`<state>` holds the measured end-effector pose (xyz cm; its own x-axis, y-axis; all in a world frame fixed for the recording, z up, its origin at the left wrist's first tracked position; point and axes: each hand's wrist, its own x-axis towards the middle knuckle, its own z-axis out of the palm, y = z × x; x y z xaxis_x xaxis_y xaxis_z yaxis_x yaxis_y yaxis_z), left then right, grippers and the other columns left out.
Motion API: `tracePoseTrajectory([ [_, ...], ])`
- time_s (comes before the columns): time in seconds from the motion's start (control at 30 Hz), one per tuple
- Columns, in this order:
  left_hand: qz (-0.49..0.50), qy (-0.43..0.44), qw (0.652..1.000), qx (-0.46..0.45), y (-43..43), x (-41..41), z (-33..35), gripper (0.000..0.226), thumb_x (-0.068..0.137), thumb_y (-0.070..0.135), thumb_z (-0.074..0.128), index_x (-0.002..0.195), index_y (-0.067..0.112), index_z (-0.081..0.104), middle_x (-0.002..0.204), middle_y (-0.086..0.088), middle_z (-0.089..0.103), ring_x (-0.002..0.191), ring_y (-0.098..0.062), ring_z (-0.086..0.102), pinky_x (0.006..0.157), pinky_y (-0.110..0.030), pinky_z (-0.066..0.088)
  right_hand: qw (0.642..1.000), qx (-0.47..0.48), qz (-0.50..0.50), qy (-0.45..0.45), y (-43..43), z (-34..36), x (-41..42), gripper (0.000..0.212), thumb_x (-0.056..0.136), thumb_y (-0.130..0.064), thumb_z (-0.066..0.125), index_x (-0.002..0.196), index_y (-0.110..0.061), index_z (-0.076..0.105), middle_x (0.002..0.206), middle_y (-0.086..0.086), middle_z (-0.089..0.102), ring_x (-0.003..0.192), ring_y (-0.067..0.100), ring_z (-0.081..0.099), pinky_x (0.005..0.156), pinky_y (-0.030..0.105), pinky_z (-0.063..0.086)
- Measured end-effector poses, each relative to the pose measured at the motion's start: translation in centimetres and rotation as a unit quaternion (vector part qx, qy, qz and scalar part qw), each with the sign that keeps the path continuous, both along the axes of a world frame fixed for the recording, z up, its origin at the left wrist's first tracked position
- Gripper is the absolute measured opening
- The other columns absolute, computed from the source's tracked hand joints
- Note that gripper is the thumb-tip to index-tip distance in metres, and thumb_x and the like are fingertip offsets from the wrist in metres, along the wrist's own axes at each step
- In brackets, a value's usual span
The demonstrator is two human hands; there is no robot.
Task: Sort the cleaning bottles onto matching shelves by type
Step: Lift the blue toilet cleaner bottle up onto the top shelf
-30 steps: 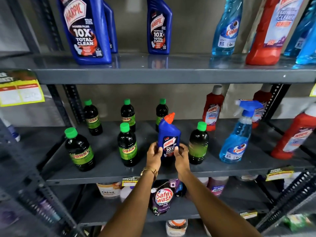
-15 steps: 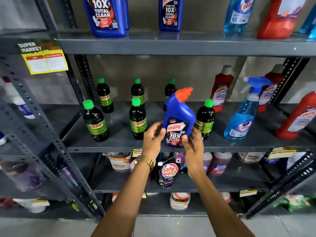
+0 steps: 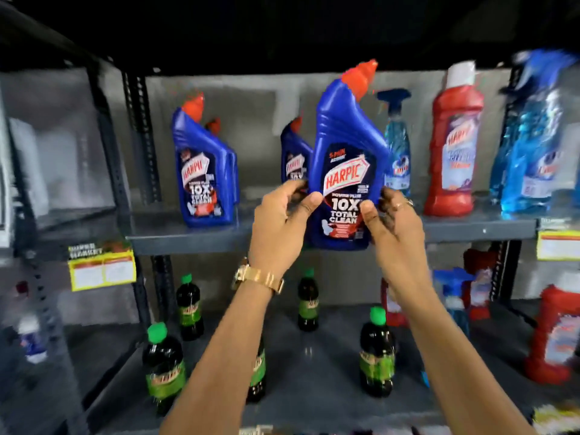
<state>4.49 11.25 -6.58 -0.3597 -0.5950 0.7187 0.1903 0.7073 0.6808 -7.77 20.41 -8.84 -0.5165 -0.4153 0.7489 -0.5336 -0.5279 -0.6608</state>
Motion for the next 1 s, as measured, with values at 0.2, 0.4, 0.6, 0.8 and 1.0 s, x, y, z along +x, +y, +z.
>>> tracePoseTrajectory([
  [0.2,0.069,-0.050,0.995,0.055,-4.9,-2.6,2.5,0.028,0.086,0.032,0.059,0.112,0.020,0.058,0.102,-0.005,0.065,0.098,-0.030,0.066,0.083,-0.055,0.056,0.996,0.082,-0.016,0.004,-6.4,2.9,-3.5,0.024,0.089,-0.021,0.060,0.109,-0.009,0.057,0.107,0.008,0.068,0.092,0.017,0.066,0.090,0.044,0.055],
  [0.4,0.098,-0.085,0.988,0.085,-7.7,-4.4,3.4,0.003,0.090,0.019,0.055,0.089,0.017,0.053,0.097,-0.010,0.063,0.097,-0.035,0.065,0.080,-0.056,0.057,0.988,0.148,0.001,-0.037,-9.7,4.3,-4.5,0.026,0.089,-0.017,0.059,0.112,-0.006,0.053,0.116,0.017,0.067,0.096,0.023,0.062,0.089,0.042,0.053],
  [0.6,0.105,-0.098,0.983,0.115,-8.9,-5.2,3.4,0.010,0.092,0.024,0.051,0.101,0.019,0.052,0.106,-0.008,0.060,0.105,-0.033,0.061,0.079,-0.054,0.058,0.983,0.176,-0.007,-0.042,-10.7,4.4,-4.7,0.032,0.090,-0.024,0.057,0.117,-0.008,0.050,0.119,0.016,0.064,0.103,0.027,0.062,0.085,0.040,0.053],
  [0.8,0.124,-0.093,0.982,0.108,-9.3,-5.4,2.7,0.025,0.092,0.028,0.051,0.114,0.018,0.053,0.119,-0.012,0.061,0.111,-0.033,0.058,0.085,-0.055,0.056,0.987,0.154,0.005,-0.039,-10.9,3.9,-5.0,0.035,0.092,-0.023,0.056,0.122,-0.008,0.048,0.121,0.014,0.063,0.096,0.019,0.059,0.071,0.026,0.048],
  [1.0,0.181,-0.067,0.981,0.028,-8.4,-5.4,1.8,0.033,0.090,0.030,0.053,0.118,0.013,0.052,0.120,-0.012,0.063,0.109,-0.030,0.059,0.092,-0.048,0.052,0.986,0.156,-0.051,0.023,-10.8,3.7,-4.6,0.037,0.093,-0.024,0.053,0.125,-0.007,0.047,0.127,0.015,0.058,0.112,0.026,0.058,0.087,0.031,0.049],
])
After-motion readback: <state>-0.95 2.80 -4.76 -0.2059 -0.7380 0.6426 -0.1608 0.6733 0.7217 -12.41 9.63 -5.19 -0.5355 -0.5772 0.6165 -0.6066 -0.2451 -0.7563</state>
